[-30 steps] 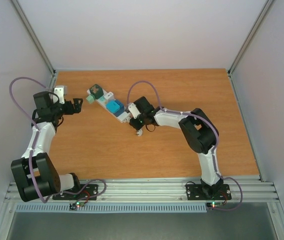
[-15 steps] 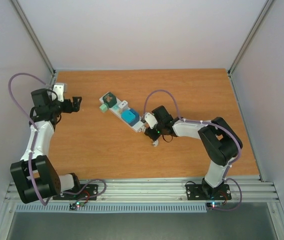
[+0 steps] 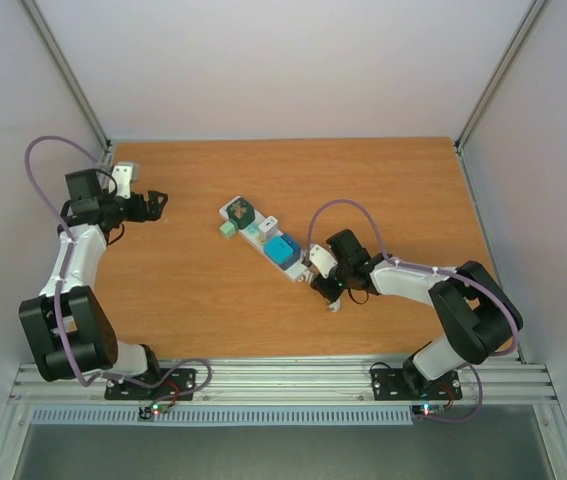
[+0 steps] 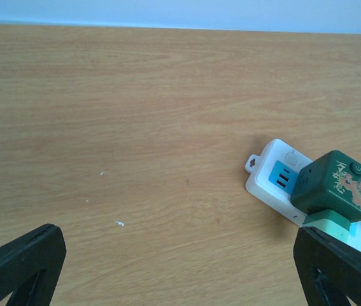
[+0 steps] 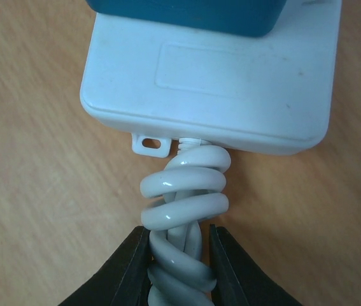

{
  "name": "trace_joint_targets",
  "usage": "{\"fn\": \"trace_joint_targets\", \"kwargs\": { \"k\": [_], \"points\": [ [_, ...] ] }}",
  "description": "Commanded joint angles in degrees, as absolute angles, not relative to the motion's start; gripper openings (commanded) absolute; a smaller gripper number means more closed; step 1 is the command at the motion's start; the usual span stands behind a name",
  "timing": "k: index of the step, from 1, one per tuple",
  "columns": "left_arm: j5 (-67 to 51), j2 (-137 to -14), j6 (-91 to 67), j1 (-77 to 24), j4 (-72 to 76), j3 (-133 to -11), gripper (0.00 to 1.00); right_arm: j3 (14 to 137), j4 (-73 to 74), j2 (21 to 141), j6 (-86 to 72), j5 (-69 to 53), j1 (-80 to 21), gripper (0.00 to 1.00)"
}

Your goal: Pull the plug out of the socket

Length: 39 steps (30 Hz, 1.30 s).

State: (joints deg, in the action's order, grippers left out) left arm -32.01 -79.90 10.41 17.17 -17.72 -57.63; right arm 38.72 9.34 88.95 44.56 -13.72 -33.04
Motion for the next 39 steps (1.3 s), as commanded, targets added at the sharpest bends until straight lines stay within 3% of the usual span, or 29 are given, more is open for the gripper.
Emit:
{"fn": "trace_joint_targets", "kwargs": {
  "k": [1, 7, 11, 16, 19, 31, 39],
  "points": [
    [-33.5, -80.6, 12.4, 16.1, -19.1, -59.4, 1.00, 34.7, 18.7, 86.7, 46.7, -11.9, -32.8, 0.24],
    [-30.1, -80.5, 16.4, 12.1, -20.2, -58.3, 1.00, 33.6, 22.7, 82.9, 46.4, -13.5, -32.8, 0.27],
    [-28.6, -80.4, 18.2, 9.4, -19.8, -57.4, 1.00, 34.2, 26.0, 81.2, 46.6, -13.7, -32.8, 0.36],
    [-29.8, -80.8, 19.3, 8.4, -19.7, -57.0, 1.00, 39.2, 32.4, 78.9, 45.5, -16.1, -32.2, 0.66],
    [-32.1, -80.6, 20.2, 8.1, -20.1, -56.6, 1.00, 44.9, 36.2, 78.7, 44.5, -18.3, -31.4, 0.74],
    [-33.9, -81.8, 22.2, 1.9, -17.6, -54.1, 0.99, 71.5, 42.2, 86.4, 38.3, -25.2, -30.1, 0.83],
    [-40.4, -90.9, 18.7, -3.3, -15.9, -62.1, 0.97, 83.1, 38.1, 97.6, 30.2, -30.3, -29.3, 0.84]
  ]
}}
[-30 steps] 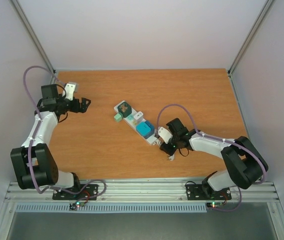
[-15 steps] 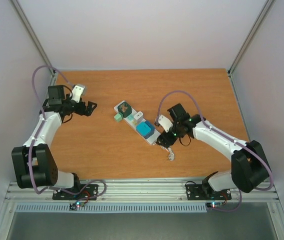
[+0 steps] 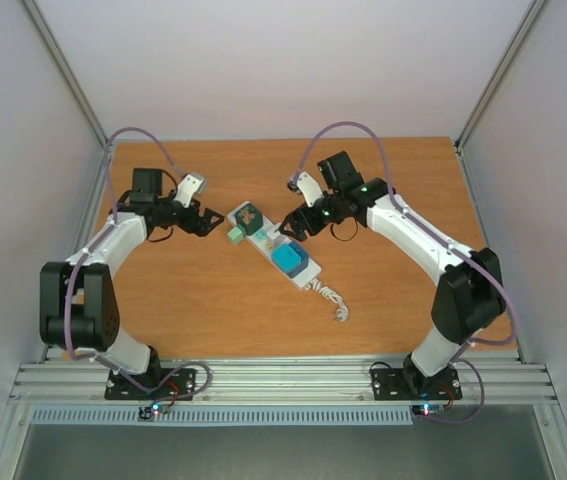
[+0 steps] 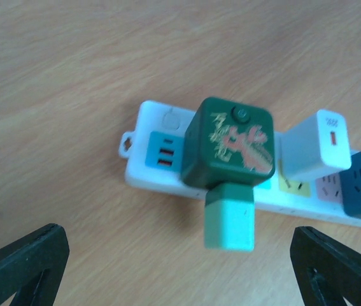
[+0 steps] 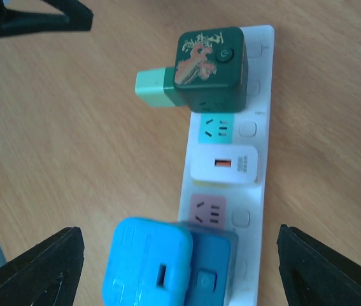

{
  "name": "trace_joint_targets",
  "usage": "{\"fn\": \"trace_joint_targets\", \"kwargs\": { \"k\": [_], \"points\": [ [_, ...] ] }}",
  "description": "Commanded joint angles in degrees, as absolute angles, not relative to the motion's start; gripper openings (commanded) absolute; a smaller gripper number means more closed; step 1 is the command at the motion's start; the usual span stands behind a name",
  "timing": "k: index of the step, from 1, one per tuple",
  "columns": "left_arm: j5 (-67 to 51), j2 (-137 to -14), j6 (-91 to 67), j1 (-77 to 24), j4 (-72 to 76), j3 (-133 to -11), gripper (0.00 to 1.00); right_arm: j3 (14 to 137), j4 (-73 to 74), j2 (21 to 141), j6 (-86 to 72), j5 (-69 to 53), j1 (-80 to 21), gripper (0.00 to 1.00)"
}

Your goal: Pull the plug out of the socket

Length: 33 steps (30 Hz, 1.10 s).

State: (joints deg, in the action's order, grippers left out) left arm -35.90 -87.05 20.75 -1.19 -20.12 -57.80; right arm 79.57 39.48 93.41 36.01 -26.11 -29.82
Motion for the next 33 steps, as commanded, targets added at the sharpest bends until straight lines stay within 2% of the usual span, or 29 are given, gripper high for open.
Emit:
{"fn": "trace_joint_targets", "kwargs": {
  "k": [1, 9, 16, 23, 33],
  "points": [
    [-41.1, -92.2, 17.6, -4.0, -15.1, -62.9, 0.97, 83.9, 37.6, 99.3, 29.4, -31.1, -29.2, 0.84],
    [-43.9, -102.3, 13.9, -8.0, -13.6, -69.9, 0.97, 91.2, 38.9, 109.9, 22.6, -42.0, -22.7, 0.85],
    [-45.5, -107.7, 12.5, -8.8, -14.4, -73.8, 0.95, 90.9, 38.4, 116.3, 19.5, -47.2, -19.7, 0.86],
    [-47.5, -110.3, 15.4, -11.5, -18.1, -75.4, 0.87, 86.9, 36.3, 119.0, 17.7, -51.8, -19.7, 0.83],
    [-48.7, -110.9, 18.8, -14.9, -22.0, -74.7, 0.74, 78.4, 36.2, 114.8, 18.3, -57.4, -19.7, 0.82]
  ]
}}
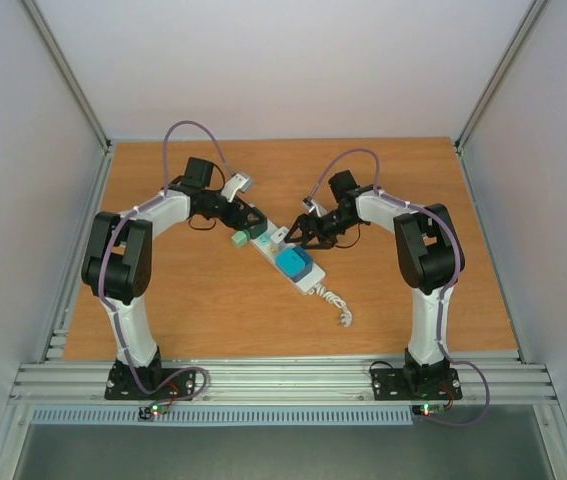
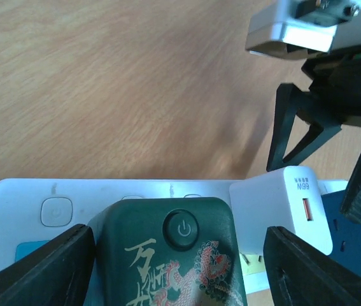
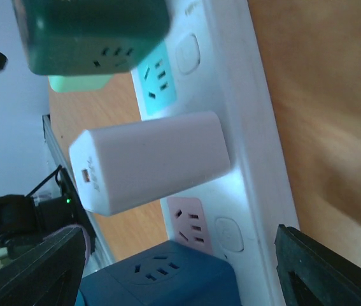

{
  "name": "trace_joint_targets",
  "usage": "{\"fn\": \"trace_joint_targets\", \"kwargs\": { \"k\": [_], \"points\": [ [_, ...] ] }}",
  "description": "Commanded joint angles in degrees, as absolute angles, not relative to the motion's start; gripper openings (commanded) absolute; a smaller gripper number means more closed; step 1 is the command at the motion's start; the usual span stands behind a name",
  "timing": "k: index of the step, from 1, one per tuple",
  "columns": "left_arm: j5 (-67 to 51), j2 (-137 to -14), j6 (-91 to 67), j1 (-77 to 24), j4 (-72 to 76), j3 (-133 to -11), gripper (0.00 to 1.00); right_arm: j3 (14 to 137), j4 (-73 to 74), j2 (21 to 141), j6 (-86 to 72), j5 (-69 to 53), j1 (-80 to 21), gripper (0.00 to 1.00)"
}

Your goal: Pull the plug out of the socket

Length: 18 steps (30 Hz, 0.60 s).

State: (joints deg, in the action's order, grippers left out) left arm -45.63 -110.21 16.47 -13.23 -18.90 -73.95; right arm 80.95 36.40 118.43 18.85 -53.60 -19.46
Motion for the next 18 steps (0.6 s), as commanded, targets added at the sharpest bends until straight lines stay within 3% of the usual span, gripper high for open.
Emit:
{"fn": "trace_joint_targets", "kwargs": {
  "k": [1, 10, 18],
  "points": [
    [-48.7, -110.9, 19.2, -15.3, -22.6, -74.5, 0.73, 77.8, 36.3, 114.3, 18.3, -57.8, -19.7, 0.82],
    [-45.0, -108.0, 23.2, -19.6, -23.7, -72.0, 0.72, 72.7, 37.9, 108.1, 19.9, -57.7, -19.6, 0.82],
    [-36.8, -98.5, 18.9, -18.1, -17.8, -66.1, 0.85, 77.0, 33.4, 104.5, 17.4, -44.0, -19.6, 0.84]
  ]
}}
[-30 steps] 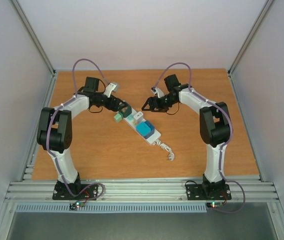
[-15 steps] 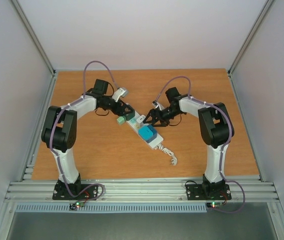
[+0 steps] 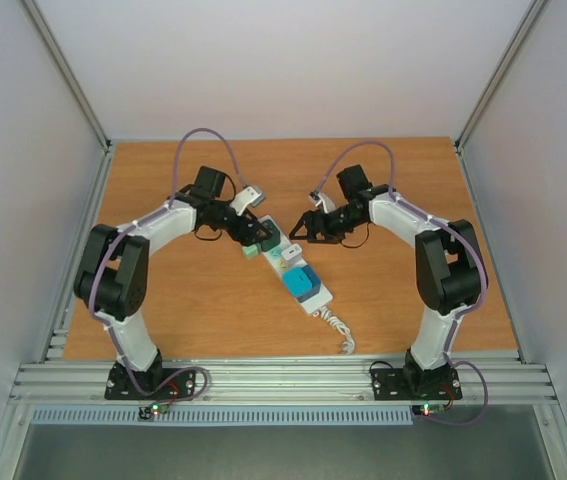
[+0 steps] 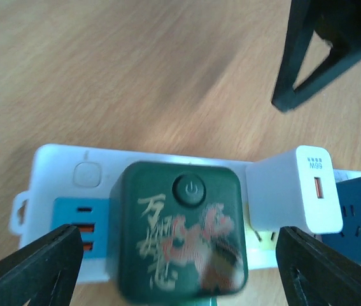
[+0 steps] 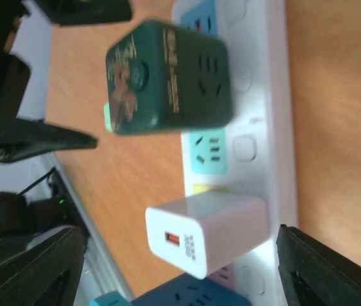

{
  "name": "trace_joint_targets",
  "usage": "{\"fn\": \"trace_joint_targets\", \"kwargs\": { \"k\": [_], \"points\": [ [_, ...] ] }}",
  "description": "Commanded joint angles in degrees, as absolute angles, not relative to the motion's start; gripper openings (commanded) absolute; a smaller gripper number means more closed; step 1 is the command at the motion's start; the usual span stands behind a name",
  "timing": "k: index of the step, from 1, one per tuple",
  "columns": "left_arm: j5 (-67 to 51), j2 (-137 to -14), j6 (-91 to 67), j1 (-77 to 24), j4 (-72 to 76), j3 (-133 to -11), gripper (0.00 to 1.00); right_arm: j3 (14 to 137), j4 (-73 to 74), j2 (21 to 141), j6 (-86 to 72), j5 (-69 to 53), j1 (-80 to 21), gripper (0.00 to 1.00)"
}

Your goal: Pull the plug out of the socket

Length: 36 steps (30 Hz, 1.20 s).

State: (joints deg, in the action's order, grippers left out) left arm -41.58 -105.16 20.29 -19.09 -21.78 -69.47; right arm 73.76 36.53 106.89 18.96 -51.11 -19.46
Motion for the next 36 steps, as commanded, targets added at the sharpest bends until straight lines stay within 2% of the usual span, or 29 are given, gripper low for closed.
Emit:
{"fn": "trace_joint_targets", "kwargs": {
  "k": [1, 14, 23, 36],
  "points": [
    [-35.3, -97.0, 19.6, -18.0, -17.6, -64.7, 0.86, 77.4, 33.1, 104.4, 16.8, -43.5, -19.7, 0.84],
    [-30.2, -82.5, 23.1, -17.2, -6.0, -43.8, 0.86, 82.9, 28.2, 107.3, 14.2, -31.4, -29.6, 0.83],
    [-27.1, -84.7, 21.2, -18.5, 3.4, -41.2, 0.81, 86.2, 26.6, 112.8, 14.3, -24.3, -34.6, 0.82],
    [-26.8, -85.2, 25.3, -19.9, 4.1, -39.1, 0.74, 85.8, 24.5, 116.1, 15.1, -19.2, -36.4, 0.76]
  ]
}}
